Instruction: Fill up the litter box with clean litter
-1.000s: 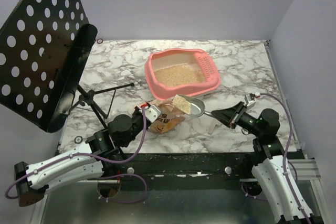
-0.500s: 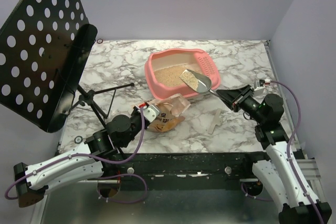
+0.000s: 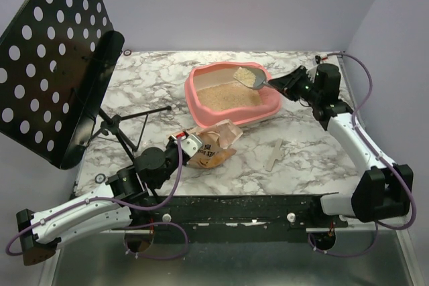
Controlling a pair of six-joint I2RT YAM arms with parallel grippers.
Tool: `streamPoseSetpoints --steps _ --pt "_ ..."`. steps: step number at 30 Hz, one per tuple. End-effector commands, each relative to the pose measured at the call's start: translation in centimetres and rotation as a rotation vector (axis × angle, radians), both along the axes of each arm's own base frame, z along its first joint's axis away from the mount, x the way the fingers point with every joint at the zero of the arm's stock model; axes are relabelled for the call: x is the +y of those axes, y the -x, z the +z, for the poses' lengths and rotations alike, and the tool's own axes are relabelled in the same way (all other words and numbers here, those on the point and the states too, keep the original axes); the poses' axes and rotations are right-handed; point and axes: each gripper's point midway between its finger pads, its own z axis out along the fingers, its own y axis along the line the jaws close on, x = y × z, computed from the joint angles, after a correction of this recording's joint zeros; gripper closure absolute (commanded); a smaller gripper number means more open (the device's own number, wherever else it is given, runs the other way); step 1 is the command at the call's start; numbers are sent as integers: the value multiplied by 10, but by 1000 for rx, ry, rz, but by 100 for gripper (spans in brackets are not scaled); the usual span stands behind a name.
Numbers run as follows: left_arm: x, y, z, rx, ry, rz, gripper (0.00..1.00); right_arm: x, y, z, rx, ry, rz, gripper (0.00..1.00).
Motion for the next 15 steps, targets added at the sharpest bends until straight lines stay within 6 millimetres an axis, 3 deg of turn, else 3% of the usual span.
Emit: streamPoseSetpoints --steps 1,4,11,15 --pt "-2 -1 33 -57 96 6 100 2 -27 6 -71 290 89 99" --pt "-2 -2 31 -53 90 11 100 17 -36 -9 -37 393 213 99" --pt "2 -4 32 -51 82 38 100 45 -46 -26 -70 905 330 100" --pt "5 -5 31 -50 77 51 100 51 -46 -25 -99 1125 313 99"
